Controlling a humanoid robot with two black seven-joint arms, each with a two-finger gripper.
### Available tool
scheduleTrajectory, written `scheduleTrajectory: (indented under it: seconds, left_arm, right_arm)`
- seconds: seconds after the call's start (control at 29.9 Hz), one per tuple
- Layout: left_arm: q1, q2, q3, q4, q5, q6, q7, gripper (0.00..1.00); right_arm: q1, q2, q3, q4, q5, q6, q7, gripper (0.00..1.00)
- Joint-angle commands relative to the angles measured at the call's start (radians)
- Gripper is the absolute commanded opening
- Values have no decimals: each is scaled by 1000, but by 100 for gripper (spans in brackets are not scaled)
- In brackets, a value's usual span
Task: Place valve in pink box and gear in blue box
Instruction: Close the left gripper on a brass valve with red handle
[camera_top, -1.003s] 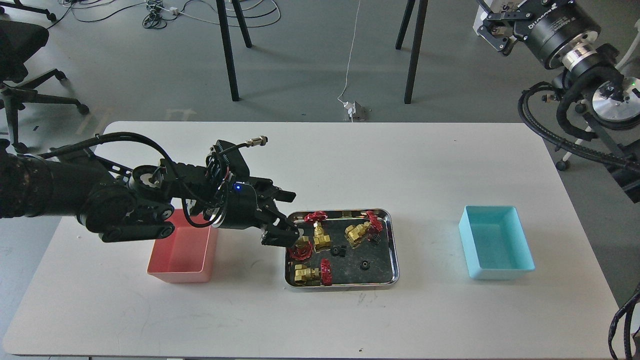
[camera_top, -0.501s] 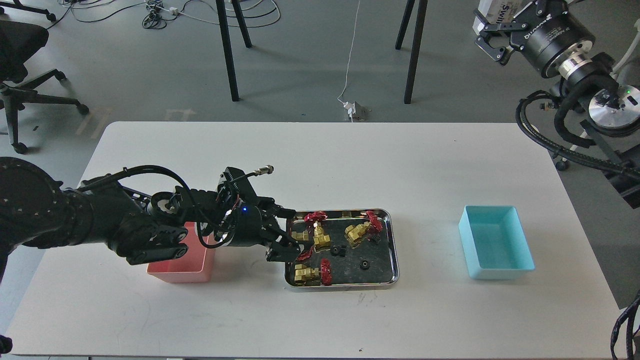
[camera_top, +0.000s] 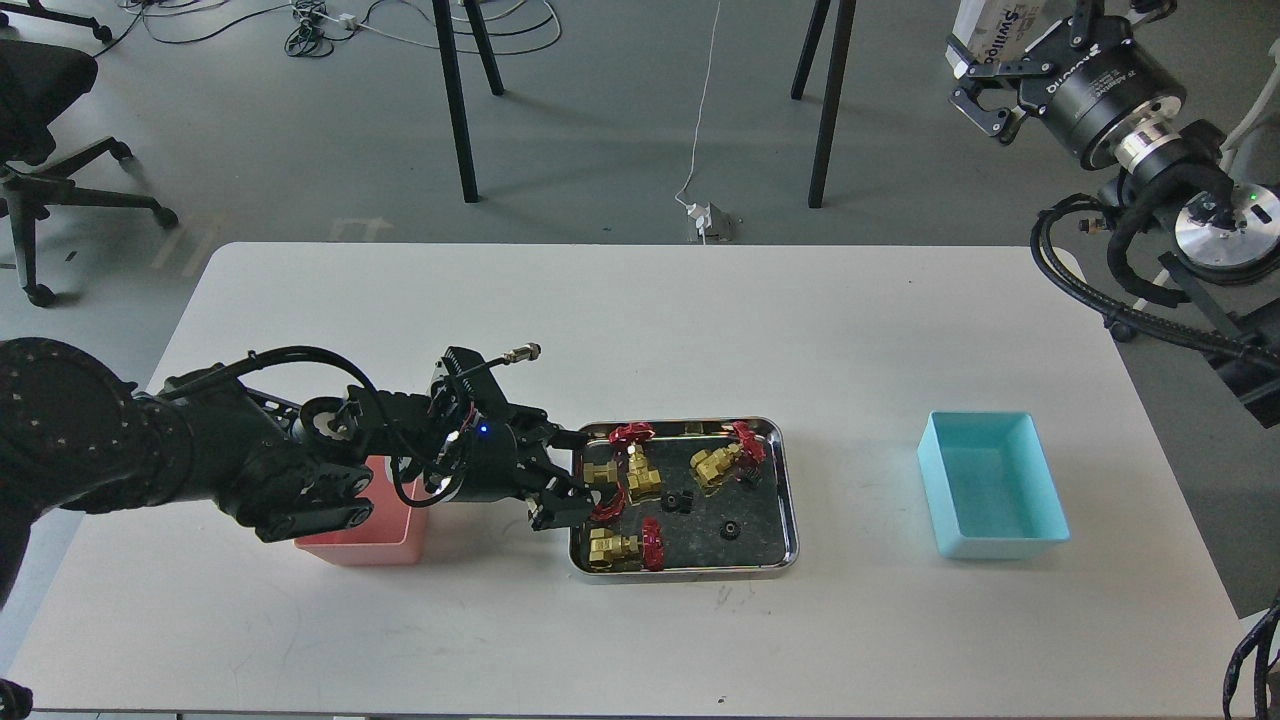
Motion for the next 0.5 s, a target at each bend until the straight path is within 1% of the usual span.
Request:
scheduleTrajectory:
  seconds: [0.0, 0.13, 0.47]
  left_arm:
    - [1, 0, -1, 0, 0, 0, 0, 69]
    - [2, 0, -3, 0, 0, 0, 0, 65]
    - [4, 0, 4, 0, 6, 37, 0, 48]
  right_arm:
    - [-4, -1, 0, 0, 0, 0, 0, 100]
    - [-8, -2, 0, 0, 0, 0, 0, 100]
    - [-11, -2, 0, 1, 0, 0, 2, 100]
